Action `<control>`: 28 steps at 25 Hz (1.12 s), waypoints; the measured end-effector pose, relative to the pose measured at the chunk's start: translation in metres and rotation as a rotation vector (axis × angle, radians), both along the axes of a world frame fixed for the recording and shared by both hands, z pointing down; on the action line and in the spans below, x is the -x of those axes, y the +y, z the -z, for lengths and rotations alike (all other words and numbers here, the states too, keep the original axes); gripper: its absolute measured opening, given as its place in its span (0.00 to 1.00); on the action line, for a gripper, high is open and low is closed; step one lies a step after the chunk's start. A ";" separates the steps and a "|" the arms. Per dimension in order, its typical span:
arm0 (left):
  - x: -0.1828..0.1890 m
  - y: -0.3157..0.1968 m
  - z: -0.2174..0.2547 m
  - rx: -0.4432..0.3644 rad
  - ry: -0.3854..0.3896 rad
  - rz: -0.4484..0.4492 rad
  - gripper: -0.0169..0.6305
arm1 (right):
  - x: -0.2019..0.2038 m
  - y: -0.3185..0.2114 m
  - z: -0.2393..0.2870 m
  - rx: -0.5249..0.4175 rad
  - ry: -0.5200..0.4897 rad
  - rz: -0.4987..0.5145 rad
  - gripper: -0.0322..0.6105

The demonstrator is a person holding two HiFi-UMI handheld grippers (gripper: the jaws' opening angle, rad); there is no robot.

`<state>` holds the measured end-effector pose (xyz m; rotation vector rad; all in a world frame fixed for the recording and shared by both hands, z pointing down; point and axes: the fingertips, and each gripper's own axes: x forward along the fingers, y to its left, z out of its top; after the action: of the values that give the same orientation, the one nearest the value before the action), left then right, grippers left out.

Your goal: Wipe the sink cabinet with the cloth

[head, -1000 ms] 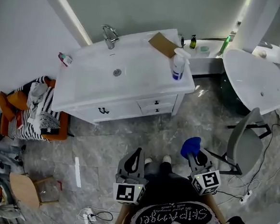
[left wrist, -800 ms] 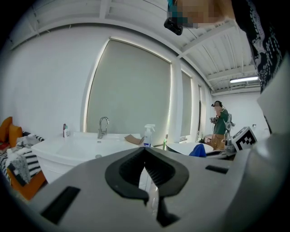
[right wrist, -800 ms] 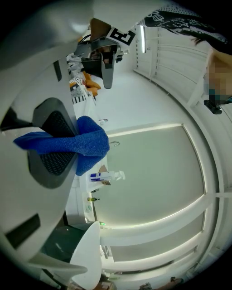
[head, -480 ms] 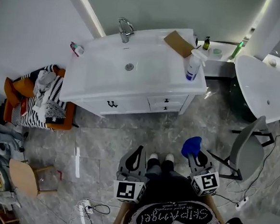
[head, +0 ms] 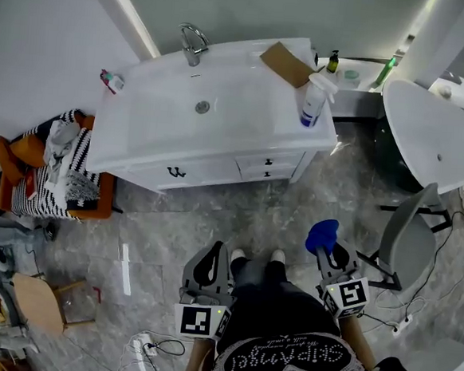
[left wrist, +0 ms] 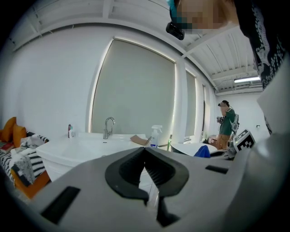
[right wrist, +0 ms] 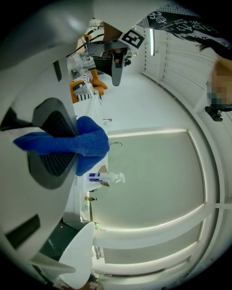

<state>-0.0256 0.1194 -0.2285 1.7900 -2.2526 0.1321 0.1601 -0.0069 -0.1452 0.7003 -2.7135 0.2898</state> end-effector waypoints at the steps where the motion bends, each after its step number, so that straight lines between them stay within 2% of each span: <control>1: 0.008 0.000 0.001 0.005 0.004 0.010 0.03 | 0.003 -0.001 0.000 0.019 -0.003 -0.009 0.14; 5: 0.038 -0.016 0.004 0.016 -0.007 0.014 0.03 | 0.029 -0.012 -0.004 0.068 -0.027 -0.043 0.15; 8: 0.066 -0.033 -0.007 0.013 -0.077 0.015 0.03 | 0.066 -0.019 -0.016 -0.025 -0.018 -0.004 0.15; 11: 0.094 -0.055 -0.037 -0.025 -0.158 0.029 0.03 | 0.115 -0.036 -0.057 -0.113 -0.013 0.028 0.15; 16: 0.106 -0.089 -0.135 -0.031 -0.103 0.025 0.03 | 0.180 -0.075 -0.135 -0.177 -0.069 -0.024 0.15; 19: 0.113 -0.110 -0.208 -0.057 -0.122 0.019 0.03 | 0.205 -0.102 -0.185 -0.192 -0.149 -0.075 0.15; 22: 0.117 -0.133 -0.274 -0.109 -0.135 0.013 0.03 | 0.222 -0.124 -0.230 -0.231 -0.229 -0.066 0.15; 26: 0.117 -0.165 -0.347 -0.198 -0.143 -0.096 0.03 | 0.247 -0.148 -0.274 -0.319 -0.301 -0.051 0.15; 28: 0.122 -0.179 -0.381 -0.225 -0.134 -0.117 0.03 | 0.259 -0.154 -0.284 -0.353 -0.367 -0.042 0.15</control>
<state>-0.1478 -0.0592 0.1528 2.0868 -2.3330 0.0216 -0.0989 -0.1607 0.1392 0.8727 -3.1442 -0.0648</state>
